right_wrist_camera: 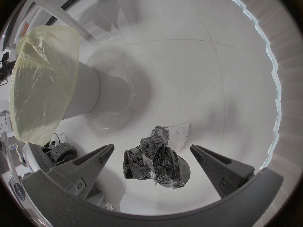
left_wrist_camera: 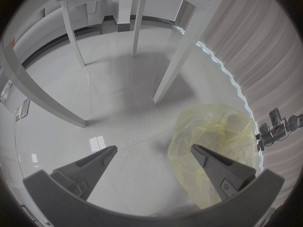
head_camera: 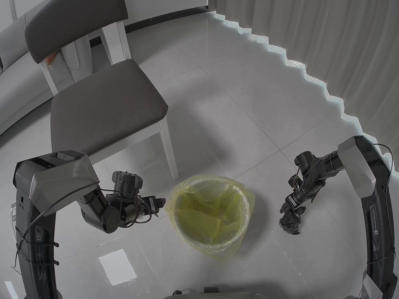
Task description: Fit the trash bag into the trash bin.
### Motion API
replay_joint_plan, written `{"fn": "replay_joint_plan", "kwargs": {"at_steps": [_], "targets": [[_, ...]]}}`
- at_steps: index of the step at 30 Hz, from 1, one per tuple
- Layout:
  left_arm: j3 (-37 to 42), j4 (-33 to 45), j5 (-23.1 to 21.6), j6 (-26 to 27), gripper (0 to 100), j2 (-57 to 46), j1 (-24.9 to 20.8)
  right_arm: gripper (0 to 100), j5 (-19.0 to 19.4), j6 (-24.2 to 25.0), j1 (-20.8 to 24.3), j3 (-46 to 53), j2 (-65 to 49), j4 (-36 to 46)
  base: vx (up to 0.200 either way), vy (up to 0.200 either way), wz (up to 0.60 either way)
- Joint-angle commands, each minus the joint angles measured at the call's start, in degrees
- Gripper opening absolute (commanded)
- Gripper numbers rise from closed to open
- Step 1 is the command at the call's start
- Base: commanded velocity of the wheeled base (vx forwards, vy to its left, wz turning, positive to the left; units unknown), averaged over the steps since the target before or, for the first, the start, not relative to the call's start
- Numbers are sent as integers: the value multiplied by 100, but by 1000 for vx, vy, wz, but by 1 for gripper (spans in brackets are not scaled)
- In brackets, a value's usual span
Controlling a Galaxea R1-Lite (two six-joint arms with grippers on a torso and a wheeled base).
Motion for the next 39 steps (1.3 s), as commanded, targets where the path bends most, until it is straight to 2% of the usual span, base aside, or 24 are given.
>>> {"fn": "replay_joint_plan", "kwargs": {"at_steps": [1, 6, 7, 20, 32, 39], "targets": [[19, -11, 4, -1, 100, -60, 5, 100, -12, -187, 1, -357, 192, 258, 0, 0, 0], [1, -20, 4, -1, 100, -69, 5, 100, -12, -354, 1, -348, 192, 284, 0, 0, 0], [-8, -20, 4, 8, 100, -78, -4, 0, -12, -346, 1, -348, 192, 284, 0, 0, 0], [19, -11, 4, -1, 100, -271, -83, 0, 32, -416, -166, -207, 78, 276, 0, 0, 0], [353, -38, -5, -36, 100, -570, -83, 0, 129, -372, -236, 874, -1566, 205, 0, 0, 0], [792, -345, -5, -27, 100, -913, -144, 0, 217, -372, -60, 1348, -2726, 232, 0, 0, 0]]}}
